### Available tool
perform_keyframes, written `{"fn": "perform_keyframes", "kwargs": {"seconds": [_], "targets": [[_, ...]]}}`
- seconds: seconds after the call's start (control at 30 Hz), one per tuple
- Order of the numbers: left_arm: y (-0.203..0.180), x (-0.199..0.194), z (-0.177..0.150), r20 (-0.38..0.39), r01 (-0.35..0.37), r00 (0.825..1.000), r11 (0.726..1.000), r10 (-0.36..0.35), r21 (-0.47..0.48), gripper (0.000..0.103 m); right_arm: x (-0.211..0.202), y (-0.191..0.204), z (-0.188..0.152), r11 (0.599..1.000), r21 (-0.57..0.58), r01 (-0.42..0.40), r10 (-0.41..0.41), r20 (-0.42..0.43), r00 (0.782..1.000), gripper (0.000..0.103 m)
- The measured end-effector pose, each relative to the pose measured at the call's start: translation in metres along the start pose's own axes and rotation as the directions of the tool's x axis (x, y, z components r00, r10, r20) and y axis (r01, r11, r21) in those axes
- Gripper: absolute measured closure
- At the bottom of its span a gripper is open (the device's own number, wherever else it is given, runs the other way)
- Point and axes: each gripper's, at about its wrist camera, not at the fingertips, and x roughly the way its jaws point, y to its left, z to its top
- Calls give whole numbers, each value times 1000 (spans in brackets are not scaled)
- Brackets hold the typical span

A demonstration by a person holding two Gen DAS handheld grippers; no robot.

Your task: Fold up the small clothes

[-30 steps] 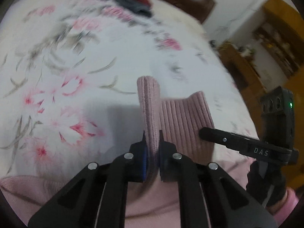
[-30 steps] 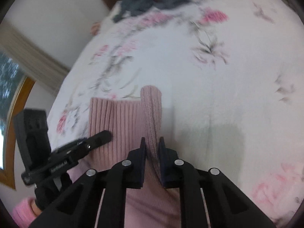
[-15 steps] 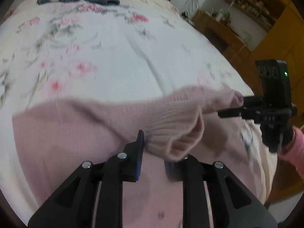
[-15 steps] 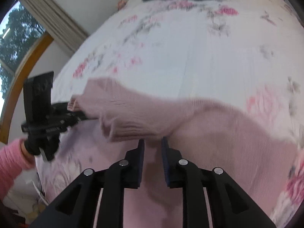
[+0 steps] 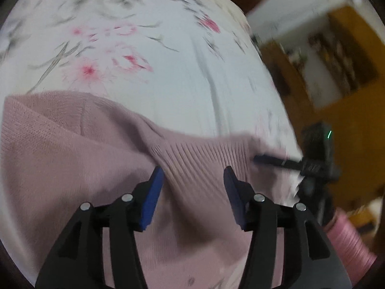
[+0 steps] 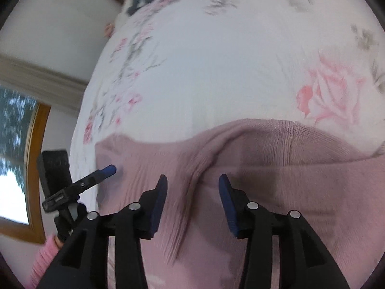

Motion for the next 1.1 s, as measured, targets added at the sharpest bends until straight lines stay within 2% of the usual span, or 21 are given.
{"fn": "perform_keyframes", "kwargs": {"seconds": [0.1,0.17,0.2,0.23,0.27,0.3,0.37,0.5,0.57,0.6,0.77,0.83,0.97,1.03,1.07,1.1], "targets": [[9,15,6,-16,-85,996,996,84,-25,53,12,-8,6,998,48,-30,30,11,999,58],[6,19,9,1,-73,997,997,74,-30,53,18,-7,11,998,51,-41,40,18,999,59],[2,21,13,11,-63,998,998,63,-25,60,21,-5,12,998,47,-39,38,17,999,67],[-3,24,17,16,-68,998,998,68,-17,72,24,-3,14,999,37,-22,22,17,1000,78],[-7,25,20,22,-83,996,997,83,-9,76,24,-1,15,1000,29,-3,3,21,1000,81],[-10,26,24,37,-111,993,994,111,4,85,24,1,17,1000,17,15,-16,36,999,83],[-9,26,29,51,-143,988,990,143,2,89,20,3,22,1000,13,28,-29,74,997,87],[-7,27,28,34,-184,983,982,182,39,90,23,2,29,997,-1,74,-73,70,995,88],[-10,19,23,34,-164,986,985,163,45,89,22,6,26,996,-27,91,-89,65,994,87],[-13,13,21,34,-150,988,988,149,35,88,17,9,22,996,-35,84,-82,69,994,83],[-30,-19,-23,34,-76,997,996,75,50,78,-15,23,-20,998,-62,9,-5,51,999,68],[-37,-21,-43,22,-87,996,994,85,69,70,-18,28,-43,997,-73,8,-8,7,1000,64],[-47,-12,-73,-12,-157,987,979,160,130,70,0,26,-72,999,-47,24,-28,-87,996,64],[-48,-3,-81,-34,-208,976,965,216,159,70,10,20,-78,1000,-14,16,-17,-108,994,65],[-46,-3,-84,-42,-213,974,964,223,161,70,11,19,-79,1000,1,8,-8,-112,994,66],[-44,-2,-87,-45,-221,972,961,232,167,70,12,16,-81,1000,22,0,2,-112,994,82]]}}
